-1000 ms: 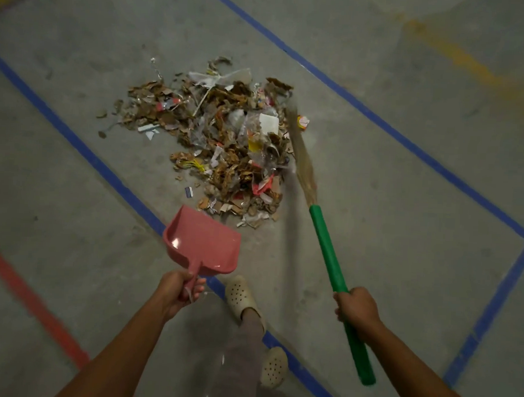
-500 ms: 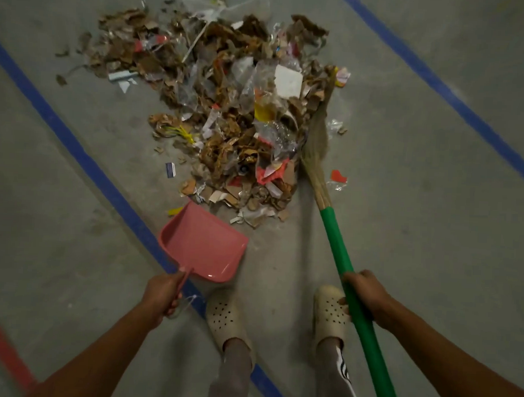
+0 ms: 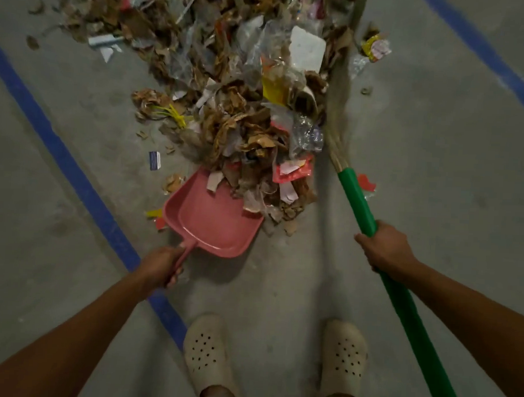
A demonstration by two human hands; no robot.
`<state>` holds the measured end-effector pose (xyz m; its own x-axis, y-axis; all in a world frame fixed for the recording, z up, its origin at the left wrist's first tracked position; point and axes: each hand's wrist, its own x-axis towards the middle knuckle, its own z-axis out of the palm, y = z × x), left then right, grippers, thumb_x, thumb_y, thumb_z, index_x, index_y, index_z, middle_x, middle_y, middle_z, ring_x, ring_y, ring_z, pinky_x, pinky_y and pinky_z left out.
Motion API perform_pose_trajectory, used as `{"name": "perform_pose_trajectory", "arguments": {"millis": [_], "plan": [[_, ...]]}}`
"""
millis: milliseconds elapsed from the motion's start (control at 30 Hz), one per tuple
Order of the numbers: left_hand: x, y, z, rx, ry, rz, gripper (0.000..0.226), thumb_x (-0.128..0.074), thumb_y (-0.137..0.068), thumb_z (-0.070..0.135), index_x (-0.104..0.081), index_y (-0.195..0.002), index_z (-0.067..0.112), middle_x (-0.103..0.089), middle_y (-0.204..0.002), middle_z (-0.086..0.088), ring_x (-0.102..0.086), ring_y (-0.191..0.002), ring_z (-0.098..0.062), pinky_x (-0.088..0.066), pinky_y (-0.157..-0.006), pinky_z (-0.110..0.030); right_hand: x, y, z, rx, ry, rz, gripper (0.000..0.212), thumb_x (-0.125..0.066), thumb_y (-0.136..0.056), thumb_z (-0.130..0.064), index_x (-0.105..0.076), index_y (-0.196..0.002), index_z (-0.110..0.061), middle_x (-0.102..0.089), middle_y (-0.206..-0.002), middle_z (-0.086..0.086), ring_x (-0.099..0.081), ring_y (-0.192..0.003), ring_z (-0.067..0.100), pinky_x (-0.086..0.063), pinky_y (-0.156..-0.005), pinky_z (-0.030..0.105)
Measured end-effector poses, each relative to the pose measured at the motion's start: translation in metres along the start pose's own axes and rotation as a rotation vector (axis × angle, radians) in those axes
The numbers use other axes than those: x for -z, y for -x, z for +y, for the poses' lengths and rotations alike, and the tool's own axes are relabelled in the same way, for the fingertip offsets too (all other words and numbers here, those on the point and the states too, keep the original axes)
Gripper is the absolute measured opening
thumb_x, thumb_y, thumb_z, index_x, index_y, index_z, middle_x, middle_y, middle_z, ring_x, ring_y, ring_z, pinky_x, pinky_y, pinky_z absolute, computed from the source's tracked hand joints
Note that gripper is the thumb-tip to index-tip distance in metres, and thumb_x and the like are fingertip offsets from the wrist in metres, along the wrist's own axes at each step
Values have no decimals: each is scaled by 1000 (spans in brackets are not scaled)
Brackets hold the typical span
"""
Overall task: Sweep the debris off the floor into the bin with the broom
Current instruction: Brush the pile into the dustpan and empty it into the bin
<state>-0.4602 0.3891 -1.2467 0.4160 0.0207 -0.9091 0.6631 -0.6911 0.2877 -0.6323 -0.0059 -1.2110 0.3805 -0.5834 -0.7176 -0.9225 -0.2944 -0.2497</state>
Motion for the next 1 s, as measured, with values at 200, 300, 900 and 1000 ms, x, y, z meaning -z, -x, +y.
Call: {"name": "perform_pose_trajectory", "arguments": {"millis": [200, 300, 900, 1000], "plan": [[-32, -34, 74, -82, -47, -61, 48, -46, -101, 48, -52, -72, 9, -52, -54, -8, -46, -44, -20, -35, -46, -25, -18, 1, 0, 104, 259, -31, 30, -61, -89, -30, -52, -109, -9, -64, -87, 14, -65, -74, 33, -55, -67, 38], [-54, -37, 96, -138, 3, -48, 48, -45, -101, 47, -50, -71, 10, -50, -47, -5, -43, -39, -19, -32, -46, -24, -29, 11, 8, 131, 311, -82, 34, -59, -91, -34, -50, -116, -13, -62, -90, 11, -62, -78, 28, -48, -67, 32], [-34, -43, 75, -84, 136, -117, 38, -55, -101, 35, -59, -106, -3, -66, -75, -16, -64, -46, -16, -52, -41, -23, -41, -19, -63, -153, -442, -182, 34, -62, -91, -17, -53, -121, -5, -66, -83, 17, -64, -62, 26, -59, -59, 39], [-31, -49, 78, -89, 110, -108, 23, -47, -105, 23, -57, -99, 3, -63, -72, -14, -62, -45, -17, -51, -41, -23, -41, -31, -67, -126, -421, -35, 31, -66, -86, -16, -55, -110, -1, -68, -82, 15, -66, -60, 24, -60, -65, 41]]}}
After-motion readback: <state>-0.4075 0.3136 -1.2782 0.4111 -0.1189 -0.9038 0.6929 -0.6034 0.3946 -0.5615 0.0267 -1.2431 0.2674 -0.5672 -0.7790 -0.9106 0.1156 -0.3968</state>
